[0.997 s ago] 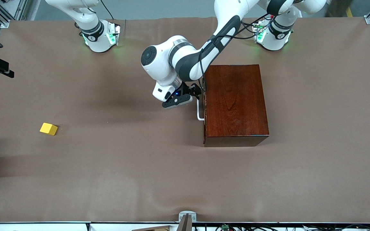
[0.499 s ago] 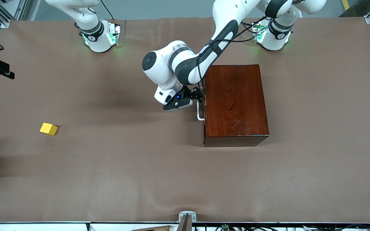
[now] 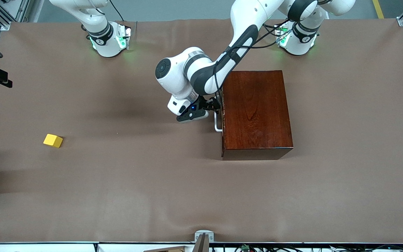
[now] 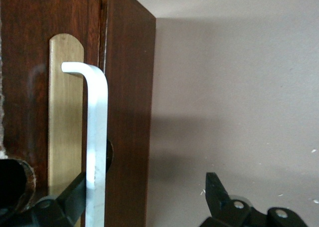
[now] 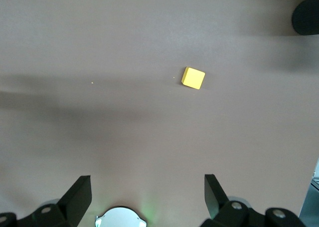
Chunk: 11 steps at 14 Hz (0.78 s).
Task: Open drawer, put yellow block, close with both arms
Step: 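Pull the drawer open with the left gripper while the right gripper reaches the cube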
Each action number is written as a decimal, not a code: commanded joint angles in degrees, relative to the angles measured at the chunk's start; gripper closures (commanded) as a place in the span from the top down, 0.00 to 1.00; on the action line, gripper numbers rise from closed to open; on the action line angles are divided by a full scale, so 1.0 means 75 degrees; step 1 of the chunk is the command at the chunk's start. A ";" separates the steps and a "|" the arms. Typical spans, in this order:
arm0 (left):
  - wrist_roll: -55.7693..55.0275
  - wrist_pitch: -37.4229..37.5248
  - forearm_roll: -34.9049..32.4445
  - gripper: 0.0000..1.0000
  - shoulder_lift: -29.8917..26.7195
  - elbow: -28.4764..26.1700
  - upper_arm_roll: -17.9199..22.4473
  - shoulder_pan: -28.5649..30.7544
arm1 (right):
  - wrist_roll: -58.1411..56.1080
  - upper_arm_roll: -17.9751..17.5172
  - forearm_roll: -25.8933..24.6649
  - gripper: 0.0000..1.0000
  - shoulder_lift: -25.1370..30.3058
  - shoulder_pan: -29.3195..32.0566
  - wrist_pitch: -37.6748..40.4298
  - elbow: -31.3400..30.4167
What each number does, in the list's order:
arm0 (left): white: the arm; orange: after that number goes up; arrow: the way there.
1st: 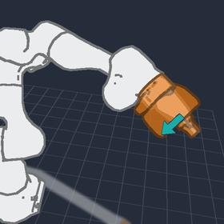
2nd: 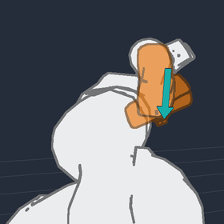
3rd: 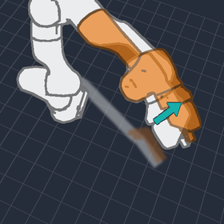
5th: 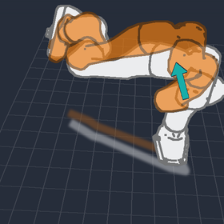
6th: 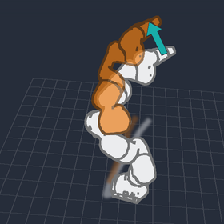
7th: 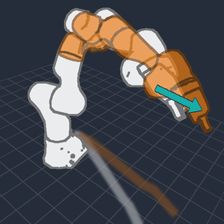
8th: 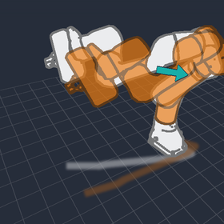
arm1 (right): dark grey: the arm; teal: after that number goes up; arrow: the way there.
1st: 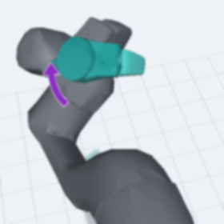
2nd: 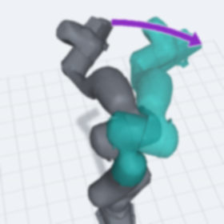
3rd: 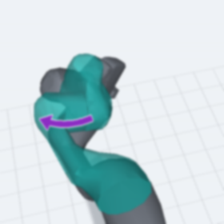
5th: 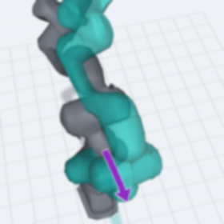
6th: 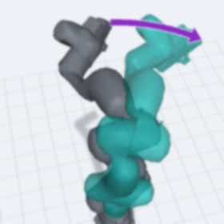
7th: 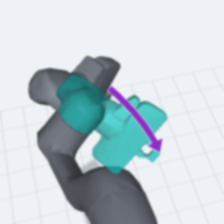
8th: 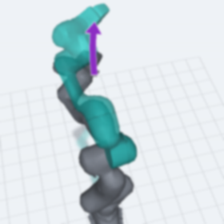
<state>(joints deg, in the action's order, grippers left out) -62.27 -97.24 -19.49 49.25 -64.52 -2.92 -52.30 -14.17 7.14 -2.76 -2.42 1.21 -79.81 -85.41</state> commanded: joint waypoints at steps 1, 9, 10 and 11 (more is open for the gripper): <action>-0.0297 -0.0498 0.0102 1.00 0.0230 0.0353 -0.0056 -0.0011 | -0.0021 -0.0050 -0.0392 1.00 -0.0274 0.0131 -0.0128 0.0033; -0.0989 -0.1600 0.0759 1.00 0.0195 0.0399 -0.0149 -0.0057 | -0.0067 -0.0050 -0.0523 1.00 -0.0953 0.0763 -0.0796 0.0021; -0.1094 -0.1740 0.0817 1.00 0.0195 0.0400 -0.0149 -0.0057 | -0.0067 -0.0050 -0.0523 1.00 -0.1094 0.0869 -0.0866 0.0021; -0.1200 -0.1939 0.0922 1.00 0.0195 0.0400 -0.0149 -0.0069 | -0.0067 -0.0050 -0.0511 1.00 -0.1281 0.0904 -0.1076 0.0021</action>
<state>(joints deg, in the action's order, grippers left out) -69.12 -108.79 -14.56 49.19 -63.85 -3.58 -52.43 -14.21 7.41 -5.88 -9.98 6.41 -86.14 -85.48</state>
